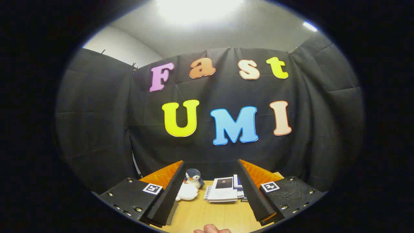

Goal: Open the storage box then place both shoes into the box .Put the left shoe in first, then the right shoe, with the right side of both shoes facing outward in a uniform manner.

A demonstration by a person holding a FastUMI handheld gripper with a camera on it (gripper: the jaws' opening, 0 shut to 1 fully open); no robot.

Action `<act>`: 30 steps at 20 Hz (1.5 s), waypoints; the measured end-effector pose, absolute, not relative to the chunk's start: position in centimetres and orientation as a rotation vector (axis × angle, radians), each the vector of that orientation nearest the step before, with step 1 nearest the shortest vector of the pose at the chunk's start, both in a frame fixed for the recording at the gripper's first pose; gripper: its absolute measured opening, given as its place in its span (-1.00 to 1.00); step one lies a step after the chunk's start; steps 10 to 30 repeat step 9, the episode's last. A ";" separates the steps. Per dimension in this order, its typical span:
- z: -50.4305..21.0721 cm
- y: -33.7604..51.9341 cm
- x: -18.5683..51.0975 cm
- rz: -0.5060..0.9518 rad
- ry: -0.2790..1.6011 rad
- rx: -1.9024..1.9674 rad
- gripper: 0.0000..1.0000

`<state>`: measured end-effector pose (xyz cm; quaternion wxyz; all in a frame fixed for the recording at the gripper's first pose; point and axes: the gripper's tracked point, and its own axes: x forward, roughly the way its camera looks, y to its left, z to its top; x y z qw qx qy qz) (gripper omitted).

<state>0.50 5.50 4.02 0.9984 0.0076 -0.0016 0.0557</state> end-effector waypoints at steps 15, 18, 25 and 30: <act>3.0 3.6 -0.4 0.099 -0.001 0.019 0.90; 3.0 3.6 -0.4 0.099 -0.001 0.019 0.90; 3.0 3.6 -0.4 0.099 -0.001 0.019 0.90; 3.0 3.6 -0.4 0.099 -0.001 0.019 0.90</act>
